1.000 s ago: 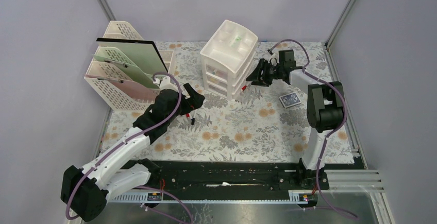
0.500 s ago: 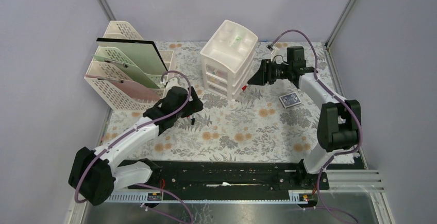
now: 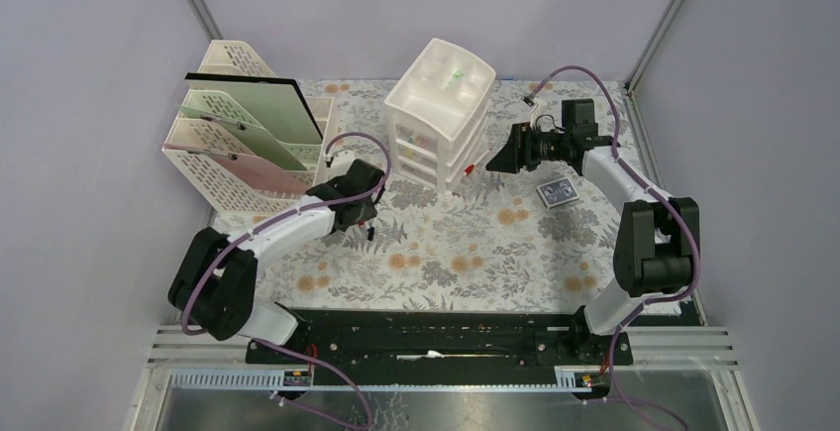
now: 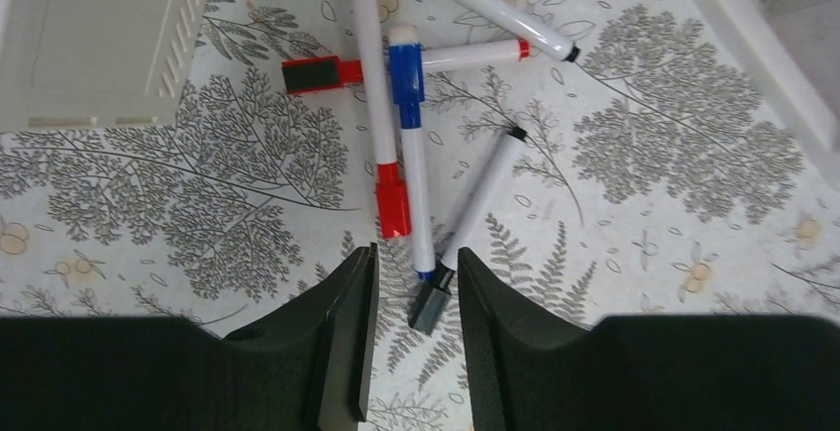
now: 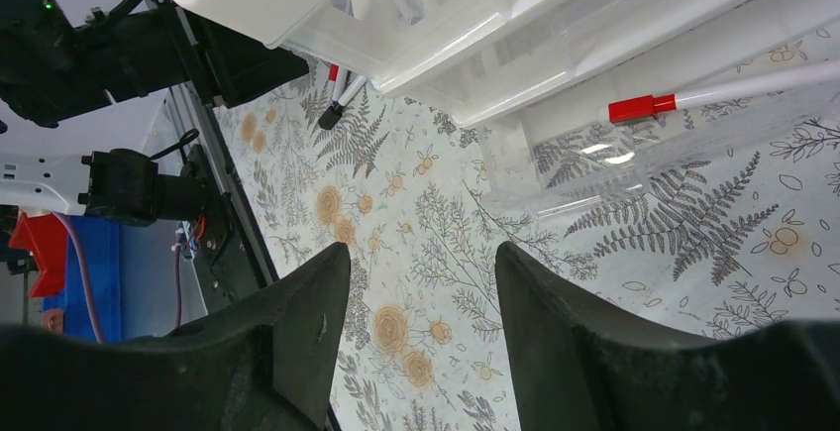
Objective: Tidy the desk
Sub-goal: Pick up the stationery from the center of the board.
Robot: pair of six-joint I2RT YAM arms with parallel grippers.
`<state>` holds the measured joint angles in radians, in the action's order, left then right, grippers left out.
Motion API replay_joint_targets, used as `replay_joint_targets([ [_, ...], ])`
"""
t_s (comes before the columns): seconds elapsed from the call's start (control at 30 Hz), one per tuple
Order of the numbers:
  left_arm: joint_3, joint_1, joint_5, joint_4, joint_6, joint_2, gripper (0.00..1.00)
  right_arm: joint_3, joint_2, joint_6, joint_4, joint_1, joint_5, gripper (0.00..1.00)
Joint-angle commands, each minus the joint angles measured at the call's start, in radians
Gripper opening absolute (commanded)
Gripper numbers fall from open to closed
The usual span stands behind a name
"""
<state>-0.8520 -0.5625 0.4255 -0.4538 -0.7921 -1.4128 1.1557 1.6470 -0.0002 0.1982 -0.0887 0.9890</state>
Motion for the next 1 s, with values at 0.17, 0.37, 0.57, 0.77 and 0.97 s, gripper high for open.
replay_joint_targets([
  [0.17,-0.049,0.038,0.093,0.037,0.051,-0.074,0.37,-0.012,-0.009,-0.008,-0.028,0.004,0.023,0.63],
  [0.37,-0.053,0.078,0.063,0.082,0.081,-0.112,0.33,-0.017,-0.010,-0.006,-0.036,0.006,0.026,0.63],
  [0.57,-0.071,0.096,0.015,0.112,0.107,-0.158,0.30,-0.019,-0.013,-0.006,-0.037,0.006,0.028,0.63],
  [0.77,-0.073,0.109,-0.001,0.133,0.118,-0.182,0.29,-0.033,-0.023,-0.006,-0.049,0.007,0.027,0.63],
  [0.97,-0.062,0.125,-0.031,0.153,0.119,-0.201,0.27,-0.043,-0.032,-0.006,-0.057,0.009,0.028,0.63],
])
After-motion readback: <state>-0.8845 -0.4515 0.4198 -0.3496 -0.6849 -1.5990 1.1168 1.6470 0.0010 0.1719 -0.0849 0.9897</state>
